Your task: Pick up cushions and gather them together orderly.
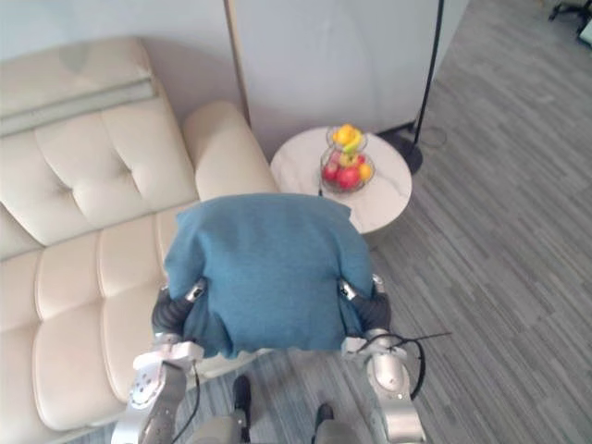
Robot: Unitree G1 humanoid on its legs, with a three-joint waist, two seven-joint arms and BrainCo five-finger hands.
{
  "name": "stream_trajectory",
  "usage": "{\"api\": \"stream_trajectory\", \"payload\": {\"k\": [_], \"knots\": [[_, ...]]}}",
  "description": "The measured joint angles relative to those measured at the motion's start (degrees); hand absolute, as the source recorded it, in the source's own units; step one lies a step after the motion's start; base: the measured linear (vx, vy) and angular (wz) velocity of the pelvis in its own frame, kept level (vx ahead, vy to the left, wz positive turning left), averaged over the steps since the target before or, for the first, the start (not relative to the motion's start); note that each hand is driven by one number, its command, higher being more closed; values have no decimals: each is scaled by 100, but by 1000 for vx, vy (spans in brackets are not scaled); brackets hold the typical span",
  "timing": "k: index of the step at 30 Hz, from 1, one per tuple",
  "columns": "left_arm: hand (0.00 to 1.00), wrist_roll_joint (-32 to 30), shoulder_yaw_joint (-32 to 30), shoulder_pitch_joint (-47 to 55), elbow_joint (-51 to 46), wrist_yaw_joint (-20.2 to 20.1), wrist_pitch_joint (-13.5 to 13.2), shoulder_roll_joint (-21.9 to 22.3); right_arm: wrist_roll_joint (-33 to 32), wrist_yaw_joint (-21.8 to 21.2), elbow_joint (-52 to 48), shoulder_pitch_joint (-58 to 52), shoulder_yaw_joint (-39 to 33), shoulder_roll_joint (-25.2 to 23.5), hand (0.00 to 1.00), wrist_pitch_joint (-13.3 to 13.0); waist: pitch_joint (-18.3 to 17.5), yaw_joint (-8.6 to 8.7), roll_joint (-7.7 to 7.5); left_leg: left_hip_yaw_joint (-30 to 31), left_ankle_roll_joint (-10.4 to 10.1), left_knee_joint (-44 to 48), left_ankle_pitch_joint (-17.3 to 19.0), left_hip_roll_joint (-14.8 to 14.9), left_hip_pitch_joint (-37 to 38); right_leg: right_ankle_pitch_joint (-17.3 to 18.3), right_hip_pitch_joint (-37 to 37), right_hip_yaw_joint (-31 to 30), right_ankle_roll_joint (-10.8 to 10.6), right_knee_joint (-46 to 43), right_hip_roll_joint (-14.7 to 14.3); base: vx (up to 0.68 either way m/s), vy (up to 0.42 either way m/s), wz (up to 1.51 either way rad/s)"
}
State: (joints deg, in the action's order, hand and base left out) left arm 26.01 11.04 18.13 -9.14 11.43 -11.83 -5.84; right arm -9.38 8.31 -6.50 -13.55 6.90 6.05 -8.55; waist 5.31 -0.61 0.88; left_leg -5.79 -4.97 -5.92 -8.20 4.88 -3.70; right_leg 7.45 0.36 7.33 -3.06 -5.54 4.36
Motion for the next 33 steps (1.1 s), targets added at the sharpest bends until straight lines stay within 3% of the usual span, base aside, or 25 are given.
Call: {"api": "stream_trajectory", "payload": {"k": [6, 10, 11, 12, 13, 14, 15, 16, 17, 18, 19, 21, 24, 25, 26, 27, 28, 29, 30, 32, 33], "knots": [[100, 0, -12, 270, -60, -38, -2, 1, -6, -103, -1, -146, 58, 2, 100, -1, -151, -42, 26, 130, 1, 1, -2, -42, 165, 3, 282, 132, -11, 38, 25, -6, 3, 11], [100, 0, -54, 205, -134, -44, -4, 46, 5, -73, 2, 115, 66, 103, 100, -15, -122, -115, 42, 520, -16, 588, -25, -53, -587, 54, -143, 550, 32, -453, 53, -84, -1, 58], [100, 1, -82, 138, -153, -42, -8, 96, 48, -15, 28, 309, 69, 176, 100, -15, -82, -183, 103, 658, -117, 726, -100, -37, -866, 110, -371, 705, 100, -701, 39, -206, 8, 95], [100, 5, -105, 28, -150, -41, -1, 159, 67, 66, 130, 534, 39, 257, 100, -14, -48, -152, 89, 729, -493, 536, -299, -50, -1011, 136, -523, 1027, 158, -799, 263, -189, 18, 90], [100, 4, -109, -37, -139, -41, -4, 190, 78, 89, 174, 625, 4, 290, 100, -14, 6, -169, 51, 419, -216, 786, -87, -44, -1097, 147, -541, 1119, 157, -819, 334, -191, 59, 100], [100, 7, -99, -103, -130, -42, -5, 225, 97, 146, 346, 785, -18, 309, 100, -14, 65, -157, -25, -341, 360, 1633, 453, 6, -1245, 106, -517, 1296, 101, -832, 558, -181, 92, 108], [100, 14, -90, -142, -76, -44, -26, 254, 105, 193, 450, 820, -27, 314, 100, -14, 108, -91, -133, -1224, 491, 2369, 973, 288, -1096, 8, -396, 1545, -6, -771, 874, -179, 165, 134], [100, 30, -78, -155, 11, -46, -44, 271, 157, 194, 524, 845, -36, 322, 100, -17, 54, 18, -51, -1506, 339, 2508, 1132, 650, -909, -106, -284, 1724, -137, -602, 928, -117, 276, 117], [100, 50, -42, -188, 90, -51, -70, 278, 180, 194, 545, 844, -74, 323, 100, -15, -8, 34, 55, -1536, 175, 2404, 1222, 808, -765, -202, -252, 1797, -222, -491, 926, -39, 383, 77], [100, 91, 24, -260, 199, -55, -94, 288, 216, 193, 568, 852, -168, 319, 100, -17, -75, 39, 164, -1500, -295, 1999, 1336, 871, -566, -358, -235, 1857, -378, -358, 942, 6, 353, 55], [100, 123, 66, -413, 365, -59, -103, 240, 252, 195, 742, 903, -249, 231, 100, -28, -54, 44, 65, -1531, -214, 1759, 1185, 575, -488, -598, -199, 1866, -418, -193, 1154, 7, 347, 43], [100, 126, 67, -425, 439, -59, -111, 108, 304, 189, 1010, 921, -273, 59, 100, -6, -53, 40, -141, -1553, -33, 1721, 1205, 289, -491, -953, -111, 1915, -408, 55, 1367, -3, 370, 24], [100, 122, 78, -422, 629, -71, -108, 59, 346, 174, 1273, 885, -325, -114, 100, 52, -36, 36, -203, -1563, 270, 2344, 1685, 121, -666, -1135, -337, 1836, -453, -577, 1775, -11, 310, 1], [100, 119, 94, -421, 686, -107, -94, 49, 386, 169, 1314, 880, -361, -116, 100, 78, -15, 34, -199, -1579, 344, 2474, 1827, 52, -671, -1167, -545, 1712, -379, -1001, 1935, -30, 407, -20], [100, 110, 99, -421, 713, -175, -67, 35, 407, 165, 1425, 889, -386, -111, 100, 78, 18, 30, -209, -1656, 400, 2528, 1947, 0, -628, -1275, -839, 1504, -38, -1529, 2080, -19, 332, -21], [100, 104, 101, -422, 711, -188, -61, 25, 436, 164, 1500, 889, -393, -113, 100, 79, 61, 36, -191, -1661, 448, 2521, 1994, -15, -580, -1252, -1065, 1242, 255, -1922, 2077, -20, 347, -3], [100, 100, 101, -422, 714, -200, -39, -9, 437, 144, 1587, 871, -399, -115, 100, 79, 97, 101, -175, -1548, 521, 2468, 2046, -46, -542, -717, -1300, 898, 173, -2446, 1874, 1, 200, 20], [100, 100, 101, -421, 717, -202, 12, -29, 436, 134, 1662, 844, -403, -130, 100, 86, 108, 171, -168, -1477, 537, 2340, 2037, -65, -462, -248, -1427, 510, -23, -2719, 1421, 12, 169, 30], [100, 100, 103, -420, 719, -207, 43, -30, 435, 119, 1660, 814, -403, -129, 100, 94, 120, 174, -158, -1453, 552, 2229, 2021, -94, -378, -30, -1456, 333, -177, -2728, 1086, 44, 126, 26], [100, 98, 137, -425, 722, -282, 83, -58, 427, 64, 1649, 769, -404, -75, 100, 94, 137, 182, -239, -1417, 508, 1758, 1919, -382, -71, 257, -1534, 328, -100, -2432, 480, 96, 92, 18], [100, 70, 157, -439, 723, -287, 87, -65, 423, 61, 1643, 779, -404, -33, 100, 93, 158, 192, -275, -1400, 487, 1602, 1890, -479, 39, 262, -1555, 365, -79, -2246, 321, 145, 63, 23]]}}
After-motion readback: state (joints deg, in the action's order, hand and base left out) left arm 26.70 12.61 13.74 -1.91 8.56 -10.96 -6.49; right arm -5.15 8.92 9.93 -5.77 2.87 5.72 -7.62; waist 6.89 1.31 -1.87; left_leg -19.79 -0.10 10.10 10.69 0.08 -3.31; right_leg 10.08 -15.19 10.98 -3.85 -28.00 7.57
